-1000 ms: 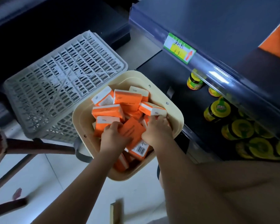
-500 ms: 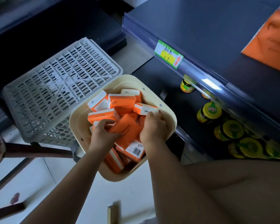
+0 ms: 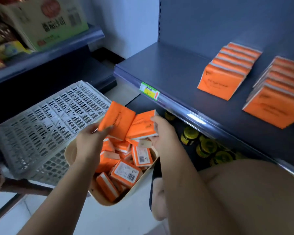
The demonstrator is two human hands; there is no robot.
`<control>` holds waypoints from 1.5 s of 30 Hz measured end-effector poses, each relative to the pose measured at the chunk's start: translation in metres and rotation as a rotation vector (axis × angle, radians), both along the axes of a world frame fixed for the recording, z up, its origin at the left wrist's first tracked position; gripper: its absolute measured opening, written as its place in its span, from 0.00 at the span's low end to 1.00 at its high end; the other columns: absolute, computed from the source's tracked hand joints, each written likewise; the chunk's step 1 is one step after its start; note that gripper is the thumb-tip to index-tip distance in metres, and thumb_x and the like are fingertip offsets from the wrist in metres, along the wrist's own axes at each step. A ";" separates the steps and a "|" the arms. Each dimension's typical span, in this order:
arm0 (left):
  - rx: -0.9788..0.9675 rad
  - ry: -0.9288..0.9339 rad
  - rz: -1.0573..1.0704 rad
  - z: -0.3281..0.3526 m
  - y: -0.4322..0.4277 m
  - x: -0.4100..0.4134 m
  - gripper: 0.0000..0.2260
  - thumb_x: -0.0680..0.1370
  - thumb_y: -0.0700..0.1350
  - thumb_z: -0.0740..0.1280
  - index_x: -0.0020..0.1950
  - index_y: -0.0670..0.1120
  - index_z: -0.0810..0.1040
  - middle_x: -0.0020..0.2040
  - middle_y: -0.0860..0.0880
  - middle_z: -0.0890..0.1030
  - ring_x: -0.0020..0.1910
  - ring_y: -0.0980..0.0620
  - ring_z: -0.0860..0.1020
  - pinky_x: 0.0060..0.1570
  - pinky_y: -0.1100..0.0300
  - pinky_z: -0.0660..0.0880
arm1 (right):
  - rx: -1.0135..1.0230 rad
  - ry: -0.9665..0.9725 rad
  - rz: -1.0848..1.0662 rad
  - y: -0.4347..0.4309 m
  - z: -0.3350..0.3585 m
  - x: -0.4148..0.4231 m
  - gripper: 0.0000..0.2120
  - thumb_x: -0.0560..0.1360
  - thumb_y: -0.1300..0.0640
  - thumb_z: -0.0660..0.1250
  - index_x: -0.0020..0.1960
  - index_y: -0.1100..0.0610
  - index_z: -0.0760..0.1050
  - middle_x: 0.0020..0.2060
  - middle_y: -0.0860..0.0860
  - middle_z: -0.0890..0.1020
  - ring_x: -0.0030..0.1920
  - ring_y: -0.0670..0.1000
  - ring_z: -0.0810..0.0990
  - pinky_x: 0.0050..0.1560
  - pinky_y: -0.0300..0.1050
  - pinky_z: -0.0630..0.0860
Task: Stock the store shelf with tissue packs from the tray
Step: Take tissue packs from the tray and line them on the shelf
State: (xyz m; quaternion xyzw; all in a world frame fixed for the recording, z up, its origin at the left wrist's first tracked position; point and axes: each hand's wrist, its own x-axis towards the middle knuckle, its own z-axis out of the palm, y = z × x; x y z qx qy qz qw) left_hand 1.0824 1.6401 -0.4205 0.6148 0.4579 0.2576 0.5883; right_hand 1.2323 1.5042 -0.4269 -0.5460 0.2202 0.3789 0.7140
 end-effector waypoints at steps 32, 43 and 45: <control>0.061 -0.553 -0.993 0.165 -0.313 0.177 0.22 0.73 0.35 0.76 0.61 0.52 0.74 0.53 0.52 0.85 0.56 0.50 0.84 0.55 0.50 0.81 | 0.062 -0.703 -0.262 -0.369 0.156 -0.004 0.31 0.77 0.68 0.71 0.73 0.44 0.69 0.63 0.51 0.84 0.63 0.54 0.83 0.68 0.59 0.75; 0.017 -0.538 -1.094 0.143 -0.408 0.214 0.21 0.71 0.41 0.76 0.60 0.50 0.73 0.55 0.49 0.85 0.58 0.45 0.83 0.62 0.34 0.77 | -0.419 -0.986 -0.470 -0.480 0.147 -0.009 0.21 0.70 0.73 0.74 0.57 0.54 0.77 0.48 0.51 0.85 0.48 0.46 0.83 0.52 0.48 0.80; 0.000 -0.524 -1.088 0.144 -0.419 0.214 0.23 0.69 0.44 0.77 0.61 0.50 0.72 0.57 0.47 0.85 0.58 0.43 0.84 0.60 0.33 0.78 | -0.355 -0.992 -0.525 -0.490 0.147 -0.012 0.22 0.72 0.75 0.71 0.60 0.56 0.79 0.51 0.53 0.86 0.51 0.50 0.84 0.54 0.51 0.82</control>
